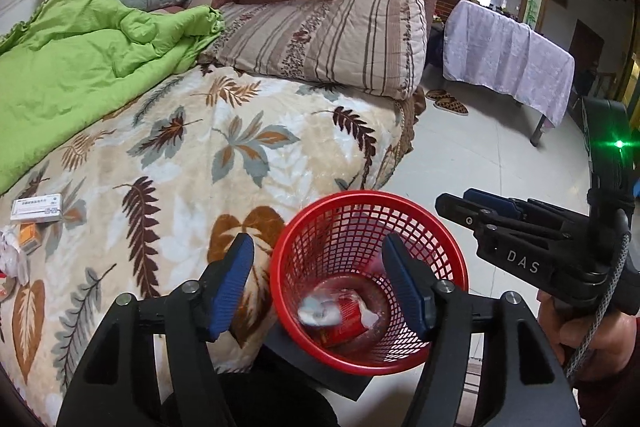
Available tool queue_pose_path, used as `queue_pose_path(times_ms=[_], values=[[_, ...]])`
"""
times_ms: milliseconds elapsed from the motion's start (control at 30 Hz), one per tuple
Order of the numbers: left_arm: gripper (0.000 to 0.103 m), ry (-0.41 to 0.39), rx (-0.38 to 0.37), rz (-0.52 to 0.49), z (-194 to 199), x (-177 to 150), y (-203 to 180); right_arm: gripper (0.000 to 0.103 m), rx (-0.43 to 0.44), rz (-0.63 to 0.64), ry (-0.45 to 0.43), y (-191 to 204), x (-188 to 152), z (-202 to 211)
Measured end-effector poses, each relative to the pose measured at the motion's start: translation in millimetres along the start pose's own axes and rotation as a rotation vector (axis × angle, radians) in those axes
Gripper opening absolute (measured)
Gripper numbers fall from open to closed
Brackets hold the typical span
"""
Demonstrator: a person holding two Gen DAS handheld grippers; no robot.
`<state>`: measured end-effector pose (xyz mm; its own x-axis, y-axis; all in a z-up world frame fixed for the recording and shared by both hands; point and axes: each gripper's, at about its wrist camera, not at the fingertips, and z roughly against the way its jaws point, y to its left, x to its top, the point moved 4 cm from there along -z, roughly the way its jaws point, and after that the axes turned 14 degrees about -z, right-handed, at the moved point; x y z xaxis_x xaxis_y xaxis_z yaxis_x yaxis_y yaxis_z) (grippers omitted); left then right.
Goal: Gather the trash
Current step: 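Return both tools to the bed and grasp a clear plastic bag with the right tool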
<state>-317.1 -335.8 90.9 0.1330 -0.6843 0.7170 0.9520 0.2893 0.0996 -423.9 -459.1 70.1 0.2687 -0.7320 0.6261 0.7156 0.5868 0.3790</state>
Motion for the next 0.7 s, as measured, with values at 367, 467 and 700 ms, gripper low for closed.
queue_pose_path(times_ms=[367,467,700], values=[[0.067,-0.021,0.140,0.099,42.2,-29.8,65.4,0.052,0.076,0.084,0.047,52.1,-12.7,-4.3],[0.067,-0.018,0.198,0.133,56.4,-44.1,90.6,0.053,0.114,0.122,0.060,79.4,-16.9,-6.7],[0.067,-0.005,0.313,0.262,83.7,-80.6,154.3,0.053,0.216,0.224,0.108,151.3,-31.8,-17.2]])
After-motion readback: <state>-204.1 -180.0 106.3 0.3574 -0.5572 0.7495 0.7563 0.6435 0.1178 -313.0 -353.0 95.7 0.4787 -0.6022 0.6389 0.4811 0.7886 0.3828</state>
